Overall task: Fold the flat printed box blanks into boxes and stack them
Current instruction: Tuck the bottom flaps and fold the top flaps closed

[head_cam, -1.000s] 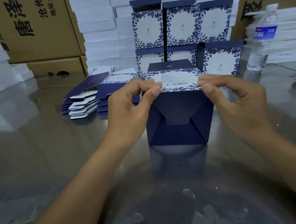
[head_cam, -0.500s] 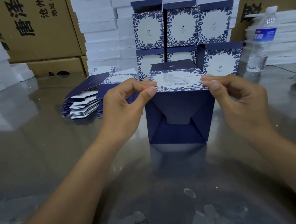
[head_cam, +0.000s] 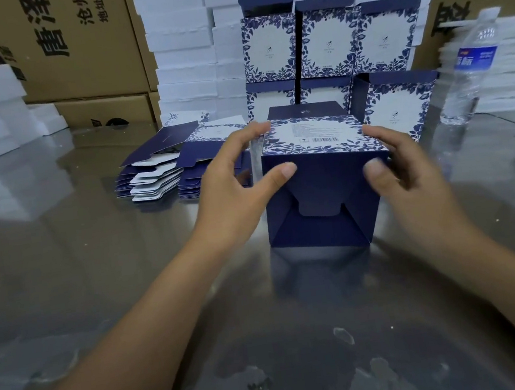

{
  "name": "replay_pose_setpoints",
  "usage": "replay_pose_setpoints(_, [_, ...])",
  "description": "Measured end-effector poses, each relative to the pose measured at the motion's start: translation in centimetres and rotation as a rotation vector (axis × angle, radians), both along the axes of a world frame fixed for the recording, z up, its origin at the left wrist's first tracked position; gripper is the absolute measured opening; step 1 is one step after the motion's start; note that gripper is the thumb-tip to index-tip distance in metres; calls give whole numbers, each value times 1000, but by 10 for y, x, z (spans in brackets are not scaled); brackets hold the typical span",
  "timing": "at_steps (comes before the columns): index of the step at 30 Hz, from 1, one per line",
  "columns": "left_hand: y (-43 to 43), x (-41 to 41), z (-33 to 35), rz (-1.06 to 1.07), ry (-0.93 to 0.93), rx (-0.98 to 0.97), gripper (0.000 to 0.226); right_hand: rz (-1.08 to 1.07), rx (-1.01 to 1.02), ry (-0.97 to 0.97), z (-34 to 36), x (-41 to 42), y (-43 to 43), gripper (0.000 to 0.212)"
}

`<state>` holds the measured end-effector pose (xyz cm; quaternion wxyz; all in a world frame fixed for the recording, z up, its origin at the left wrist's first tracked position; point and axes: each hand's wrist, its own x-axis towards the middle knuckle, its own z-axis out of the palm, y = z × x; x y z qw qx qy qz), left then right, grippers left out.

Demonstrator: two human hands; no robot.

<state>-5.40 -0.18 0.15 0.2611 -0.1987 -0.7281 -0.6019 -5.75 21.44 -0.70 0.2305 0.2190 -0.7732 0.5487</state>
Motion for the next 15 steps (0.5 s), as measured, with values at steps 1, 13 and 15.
replay_pose_setpoints(1, [1,0,-2,-26,-44,-19,54,5,48,-4,-1,0,0,54])
replay_pose_setpoints(13, [15,6,-11,53,2,-76,58,-75,45,97,-7,2,-10,55])
replay_pose_setpoints(15, [12,5,-9,14,-28,-137,67,-75,53,75,-6,3,-9,57])
